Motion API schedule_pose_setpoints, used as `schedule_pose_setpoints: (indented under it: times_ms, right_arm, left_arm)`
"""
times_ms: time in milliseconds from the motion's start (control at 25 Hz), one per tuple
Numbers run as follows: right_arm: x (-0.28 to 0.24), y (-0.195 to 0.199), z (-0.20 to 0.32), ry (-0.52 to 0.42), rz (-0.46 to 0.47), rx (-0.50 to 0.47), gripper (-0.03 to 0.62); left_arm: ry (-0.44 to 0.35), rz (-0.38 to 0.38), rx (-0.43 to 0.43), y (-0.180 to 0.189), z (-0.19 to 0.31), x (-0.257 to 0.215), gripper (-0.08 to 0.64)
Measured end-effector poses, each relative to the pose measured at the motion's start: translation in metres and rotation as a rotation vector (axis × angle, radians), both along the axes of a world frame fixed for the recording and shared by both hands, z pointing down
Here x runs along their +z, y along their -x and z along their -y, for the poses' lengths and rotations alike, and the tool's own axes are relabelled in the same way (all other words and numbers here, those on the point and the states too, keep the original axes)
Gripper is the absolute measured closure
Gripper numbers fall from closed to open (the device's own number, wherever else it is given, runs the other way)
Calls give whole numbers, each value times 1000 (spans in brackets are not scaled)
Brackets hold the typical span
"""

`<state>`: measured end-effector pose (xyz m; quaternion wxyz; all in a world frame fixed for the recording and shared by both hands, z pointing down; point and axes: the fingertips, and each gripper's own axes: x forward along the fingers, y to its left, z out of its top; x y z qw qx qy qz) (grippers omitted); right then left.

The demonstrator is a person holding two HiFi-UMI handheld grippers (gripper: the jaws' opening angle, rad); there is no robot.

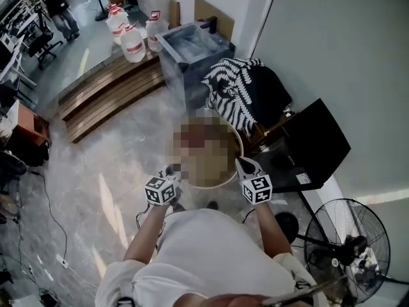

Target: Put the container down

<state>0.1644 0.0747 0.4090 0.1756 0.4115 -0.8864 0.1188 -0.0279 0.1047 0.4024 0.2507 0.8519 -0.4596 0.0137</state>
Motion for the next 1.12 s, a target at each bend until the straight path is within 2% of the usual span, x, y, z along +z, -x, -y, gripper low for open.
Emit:
schedule_pose_setpoints:
  times_ms: [400, 1120]
  right_arm:
    - [-31, 18, 5, -71, 12, 10, 598]
    - [-36, 21, -1, -79, 15, 42, 598]
  left_arm:
    - [-33, -8, -5, 33, 10, -15, 546]
    - [-55, -45, -14, 38, 12, -20, 546]
